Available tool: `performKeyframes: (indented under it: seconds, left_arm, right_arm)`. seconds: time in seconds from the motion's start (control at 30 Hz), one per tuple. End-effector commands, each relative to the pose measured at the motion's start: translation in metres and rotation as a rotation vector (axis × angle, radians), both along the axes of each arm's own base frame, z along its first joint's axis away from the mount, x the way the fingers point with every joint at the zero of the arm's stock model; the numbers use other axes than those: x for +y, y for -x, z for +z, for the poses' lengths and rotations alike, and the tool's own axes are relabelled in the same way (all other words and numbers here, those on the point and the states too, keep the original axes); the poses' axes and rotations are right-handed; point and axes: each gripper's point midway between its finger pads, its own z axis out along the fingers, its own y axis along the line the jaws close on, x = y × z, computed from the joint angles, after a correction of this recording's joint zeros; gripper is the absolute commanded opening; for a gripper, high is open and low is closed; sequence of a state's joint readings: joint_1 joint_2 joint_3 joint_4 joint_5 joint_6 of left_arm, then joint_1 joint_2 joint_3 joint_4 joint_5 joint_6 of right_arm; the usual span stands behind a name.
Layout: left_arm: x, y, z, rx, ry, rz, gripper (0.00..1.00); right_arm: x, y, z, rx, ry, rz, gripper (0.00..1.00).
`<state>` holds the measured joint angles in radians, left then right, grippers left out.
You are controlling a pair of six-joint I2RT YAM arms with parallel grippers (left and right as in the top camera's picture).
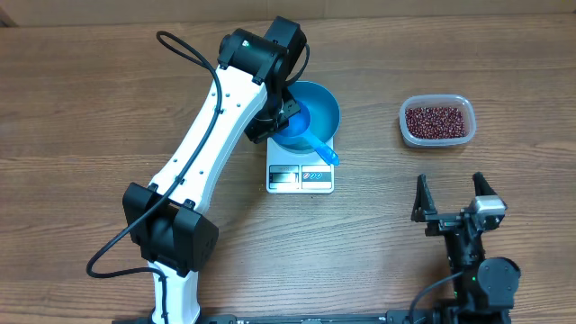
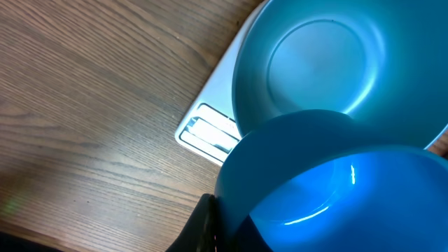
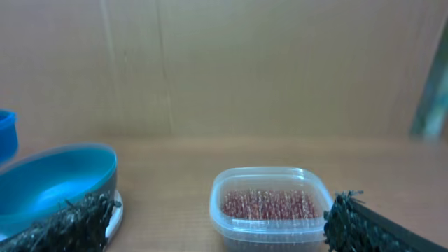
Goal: Scoop item into bowl and weigh 150g on scale
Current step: 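Lift the blue scoop with the left gripper toward the teal bowl, then move the right gripper over to the scoop held above the bowl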
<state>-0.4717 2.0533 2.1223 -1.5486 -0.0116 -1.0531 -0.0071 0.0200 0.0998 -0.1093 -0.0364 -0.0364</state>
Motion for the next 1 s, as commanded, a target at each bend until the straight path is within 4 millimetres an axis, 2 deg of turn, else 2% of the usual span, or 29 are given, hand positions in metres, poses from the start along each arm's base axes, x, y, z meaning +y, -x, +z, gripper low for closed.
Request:
performKeyframes:
  seconds: [0.0, 0.1, 0.13, 0.23, 0.3, 0.4, 0.43, 0.5, 0.57, 0.63, 0.73, 0.83, 0.9, 0.97]
  left_arm:
    - [0.002, -0.005, 0.009, -0.039, -0.005, 0.027, 0.04]
    - [0.002, -0.005, 0.009, -0.039, -0.005, 0.028, 0.04]
    - [0.002, -0.006, 0.009, -0.043, -0.003, 0.028, 0.04]
    - [0.000, -0.008, 0.009, -0.048, 0.004, 0.032, 0.04]
    - [0.000, -0.008, 0.009, -0.050, 0.004, 0.032, 0.04]
    - [0.000, -0.008, 0.009, -0.049, 0.004, 0.033, 0.04]
    - [0.000, -0.008, 0.009, -0.049, 0.006, 0.050, 0.04]
    - [0.000, -0.008, 0.009, -0.047, 0.013, 0.105, 0.04]
    - [0.000, -0.008, 0.009, -0.045, 0.020, 0.166, 0.04]
    - [-0.002, -0.007, 0.009, -0.032, 0.045, 0.262, 0.04]
    - [-0.006, -0.006, 0.009, -0.018, 0.075, 0.388, 0.04]
    - [-0.009, -0.005, 0.009, 0.003, 0.107, 0.482, 0.04]
    - [-0.016, -0.009, 0.011, 0.031, 0.185, 0.565, 0.04]
    - [-0.023, -0.013, 0.014, 0.054, 0.249, 0.608, 0.04]
  right_arm:
    - [-0.005, 0.018, 0.070, -0.056, -0.013, -0.026, 1.00]
    - [-0.004, 0.023, 0.110, 0.019, -0.013, -0.019, 1.00]
    - [0.002, 0.020, 0.125, 0.079, -0.015, 0.016, 1.00]
    - [0.018, 0.007, 0.145, 0.240, -0.031, 0.111, 1.00]
    - [0.025, -0.005, 0.151, 0.347, -0.103, 0.148, 1.00]
    - [0.061, -0.022, 0.161, 0.471, -0.177, 0.362, 1.00]
    - [0.080, -0.026, 0.165, 0.495, -0.211, 0.484, 1.00]
    - [0.103, -0.037, 0.163, 0.535, -0.263, 0.657, 1.00]
    - [0.112, -0.048, 0.156, 0.565, -0.294, 0.729, 1.00]
    - [0.126, -0.068, 0.156, 0.546, -0.328, 0.866, 1.00]
    - [0.137, -0.086, 0.153, 0.600, -0.473, 0.969, 1.00]
    - [0.137, -0.110, 0.144, 0.664, -0.600, 0.946, 1.00]
    - [0.133, -0.136, 0.129, 0.737, -0.741, 0.858, 0.99]
    - [0.129, -0.150, 0.120, 0.760, -0.792, 0.796, 0.99]
